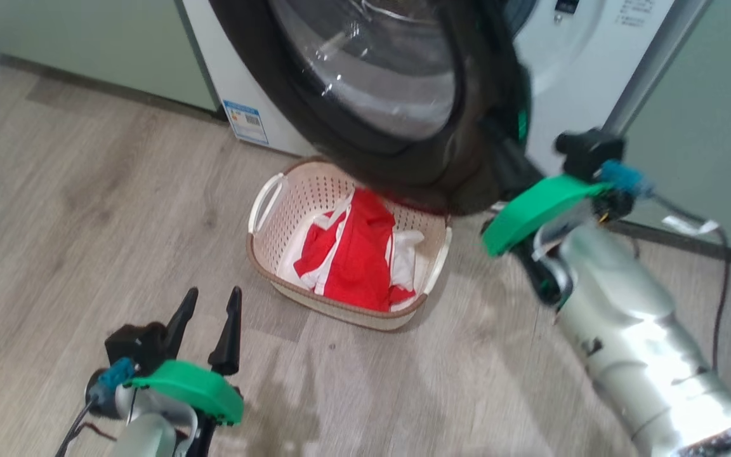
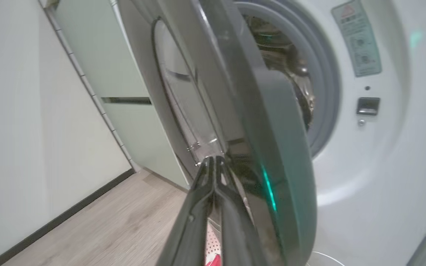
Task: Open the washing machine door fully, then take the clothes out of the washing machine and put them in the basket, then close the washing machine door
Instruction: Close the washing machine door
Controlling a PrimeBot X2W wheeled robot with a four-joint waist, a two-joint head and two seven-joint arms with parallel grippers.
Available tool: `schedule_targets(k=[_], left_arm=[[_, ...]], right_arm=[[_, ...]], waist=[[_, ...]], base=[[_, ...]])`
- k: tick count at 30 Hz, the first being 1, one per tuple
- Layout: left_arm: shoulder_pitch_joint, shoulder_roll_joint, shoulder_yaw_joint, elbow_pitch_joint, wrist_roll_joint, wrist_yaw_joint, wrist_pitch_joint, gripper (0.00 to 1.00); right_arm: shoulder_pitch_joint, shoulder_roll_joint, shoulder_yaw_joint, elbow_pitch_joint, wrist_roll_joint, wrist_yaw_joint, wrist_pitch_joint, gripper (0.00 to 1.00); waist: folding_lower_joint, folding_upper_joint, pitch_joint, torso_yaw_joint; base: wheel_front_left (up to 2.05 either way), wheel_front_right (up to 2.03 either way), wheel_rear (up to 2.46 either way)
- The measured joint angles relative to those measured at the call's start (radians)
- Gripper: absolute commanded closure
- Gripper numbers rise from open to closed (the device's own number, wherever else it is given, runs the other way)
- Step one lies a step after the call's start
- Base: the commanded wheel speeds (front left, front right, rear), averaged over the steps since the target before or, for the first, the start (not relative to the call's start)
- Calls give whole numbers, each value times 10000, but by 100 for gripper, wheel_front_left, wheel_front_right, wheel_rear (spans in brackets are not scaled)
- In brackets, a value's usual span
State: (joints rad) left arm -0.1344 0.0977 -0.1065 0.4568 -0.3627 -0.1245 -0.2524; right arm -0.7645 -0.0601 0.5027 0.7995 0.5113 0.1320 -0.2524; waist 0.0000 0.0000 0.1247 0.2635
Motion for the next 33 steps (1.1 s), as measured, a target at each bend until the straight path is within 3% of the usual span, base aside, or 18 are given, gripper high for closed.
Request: schedule_targets(k=[9, 17, 24, 33], left_arm=[[-551, -157, -157, 0, -96, 0, 0, 0], [-1098, -387, -399, -33, -174, 0, 0, 0], [-1561, -447, -579, -35, -378, 0, 0, 0], [-1645, -502, -598, -33, -380, 0, -2, 0]], right_arm=[[-1787, -42, -1540, 1383, -384, -2, 0, 100], [-3817, -119, -2205, 2903, -991, -2, 0, 100], [-5101, -552, -2617, 3958, -1384, -2, 0, 100], [-5565, -658, -3281, 4151, -1916, 90, 0, 100]], waist=[[0, 0, 849, 17], [0, 0, 1714, 153], [1, 0, 2272, 433], [0, 0, 2568, 555]], base=[[0, 0, 0], [0, 0, 0], [0, 0, 0], [0, 0, 0]])
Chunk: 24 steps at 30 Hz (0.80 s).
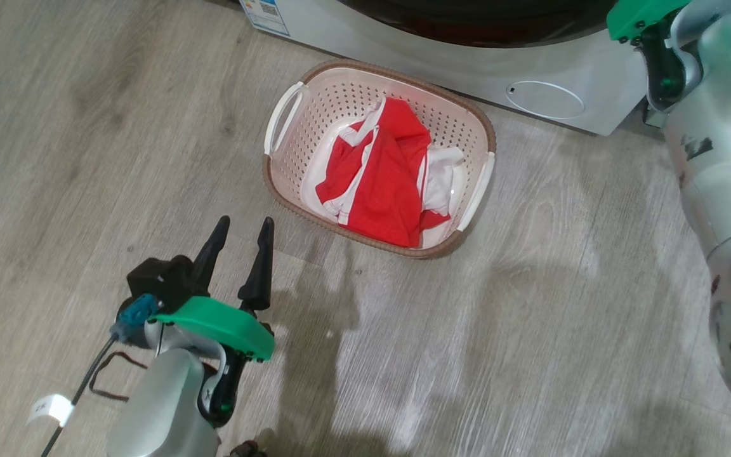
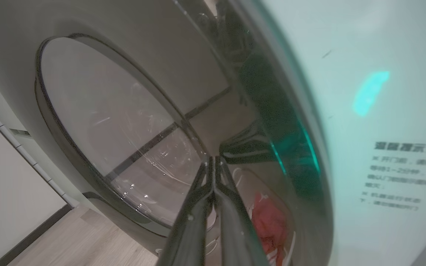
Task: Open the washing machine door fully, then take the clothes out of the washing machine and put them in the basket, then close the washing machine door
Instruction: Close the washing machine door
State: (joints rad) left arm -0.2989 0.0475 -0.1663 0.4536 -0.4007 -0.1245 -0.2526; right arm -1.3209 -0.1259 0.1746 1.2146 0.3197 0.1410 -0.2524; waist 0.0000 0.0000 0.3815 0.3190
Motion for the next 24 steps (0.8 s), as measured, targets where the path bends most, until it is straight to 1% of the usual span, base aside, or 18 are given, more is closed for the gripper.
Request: schedule_targets(k=[6, 10, 11, 14, 17, 18, 19, 20, 21, 24], left_arm=[[-5, -25, 8, 36, 0, 0, 0, 0], [-2, -19, 102, 119, 2, 0, 0, 0], [10, -15, 138, 132, 2, 0, 0, 0], [65, 17, 334, 130, -2, 0, 0, 0], [211, 119, 518, 136, -161, 0, 0, 0], [287, 194, 485, 136, -161, 0, 0, 0], [369, 286, 424, 153, -161, 0, 0, 0], [455, 405, 334, 176, -150, 0, 0, 0], [542, 520, 288, 207, -132, -2, 0, 0], [733, 815, 451, 391, -127, -2, 0, 0]], right_arm=[[5, 169, -360, -27, -403, 0, 4, 100], [183, 253, -412, -347, -472, -21, 0, 100], [275, 255, -410, -460, -472, -71, 0, 100], [839, 301, -226, -807, -414, -94, -2, 100], [1785, 393, 299, -1279, -6, -94, -2, 100], [2148, 431, 508, -1488, 203, -94, -2, 82], [2526, 460, 748, -1726, 520, -94, -2, 60], [2917, 479, 970, -1952, 851, -94, -2, 14], [3293, 493, 1162, -2119, 1106, -94, -2, 0], [4418, 552, 1528, -2433, 1490, -94, 0, 0]], waist=[[0, 0, -56, -103], [0, 0, -316, -213], [0, 0, -413, -242], [0, 0, -771, -338], [0, 0, -1215, -453], [0, 0, -1378, -494], [0, 0, -1549, -534], [0, 0, -1732, -573], [0, 0, -1917, -611], [0, 0, -2494, -748]], base=[[0, 0, 0], [0, 0, 0], [0, 0, 0], [0, 0, 0], [0, 0, 0], [0, 0, 0], [0, 0, 0], [0, 0, 0], [0, 0, 0], [0, 0, 0]])
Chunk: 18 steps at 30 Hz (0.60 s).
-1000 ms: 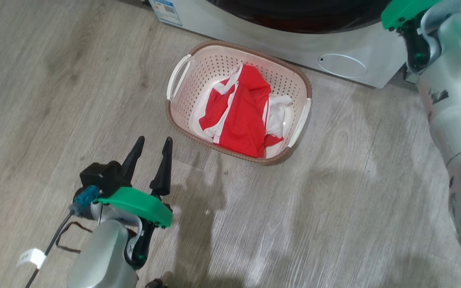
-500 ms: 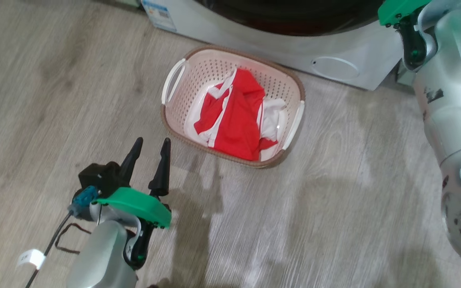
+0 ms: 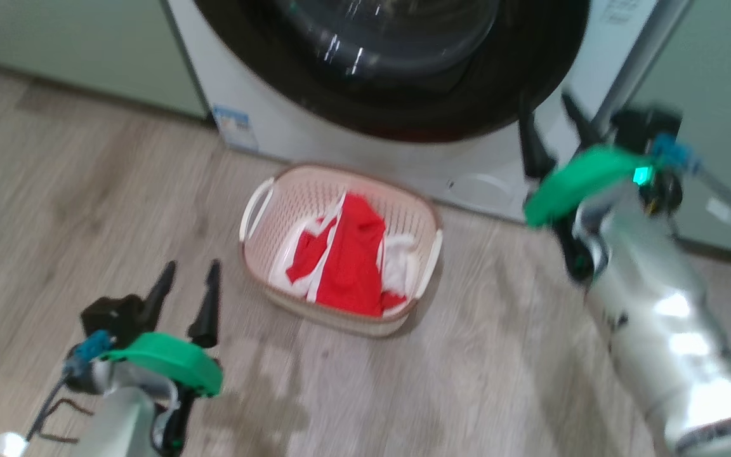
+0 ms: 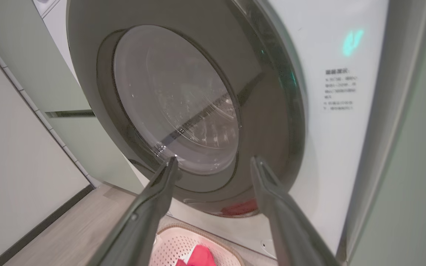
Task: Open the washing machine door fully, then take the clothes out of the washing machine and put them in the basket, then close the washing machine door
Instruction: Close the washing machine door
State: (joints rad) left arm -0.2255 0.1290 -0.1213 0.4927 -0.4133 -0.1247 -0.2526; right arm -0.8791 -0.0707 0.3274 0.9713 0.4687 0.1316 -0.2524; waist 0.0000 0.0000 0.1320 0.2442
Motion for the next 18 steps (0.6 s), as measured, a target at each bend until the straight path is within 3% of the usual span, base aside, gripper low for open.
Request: schedule_targets(k=[7, 9, 18], left_arm=[[14, 552, 360, 489, -109, 0, 0, 0], [-24, 844, 82, 481, -267, -21, 0, 0], [232, 1151, 54, 288, -439, -71, 0, 0]], right_arm=[[1992, 38, -759, -1315, -721, 0, 0, 0], [2788, 38, -1455, -1988, -1181, 0, 0, 0], [5509, 59, -2815, -3745, -1873, 0, 0, 0]], waist=[[0, 0, -1018, -651], [0, 0, -1267, -1025], [0, 0, -1828, -2037]], base=[[0, 0, 0], [0, 0, 0], [0, 0, 0]])
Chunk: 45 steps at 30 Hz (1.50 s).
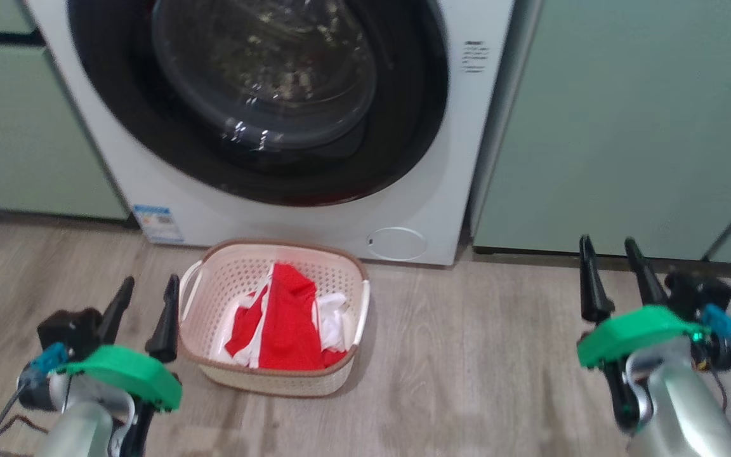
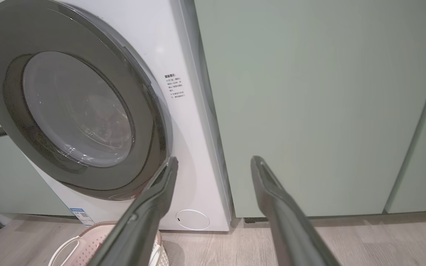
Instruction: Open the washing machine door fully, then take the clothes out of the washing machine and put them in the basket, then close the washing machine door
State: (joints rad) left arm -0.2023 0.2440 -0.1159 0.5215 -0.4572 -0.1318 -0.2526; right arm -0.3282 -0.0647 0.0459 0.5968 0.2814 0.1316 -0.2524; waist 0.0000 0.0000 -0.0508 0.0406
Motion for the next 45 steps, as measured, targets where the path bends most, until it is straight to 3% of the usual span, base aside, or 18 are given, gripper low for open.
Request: schedule_targets(k=[9, 18, 45], left_arm=[[394, -36, 224, -199, 267, 0, 0, 0], [576, -146, 481, -236, 610, 0, 0, 0], [582, -334, 1060, 123, 1231, 0, 2, 0]], right_arm=[[1394, 84, -276, -1290, -284, 0, 0, 0], [2651, 151, -880, -2508, -606, 0, 0, 0], [2879, 163, -1133, -2663, -606, 0, 0, 0]], waist=[[0, 0, -244, -619], [0, 0, -336, -782], [0, 0, -332, -779]], base=[[0, 0, 0], [0, 0, 0], [0, 0, 0]])
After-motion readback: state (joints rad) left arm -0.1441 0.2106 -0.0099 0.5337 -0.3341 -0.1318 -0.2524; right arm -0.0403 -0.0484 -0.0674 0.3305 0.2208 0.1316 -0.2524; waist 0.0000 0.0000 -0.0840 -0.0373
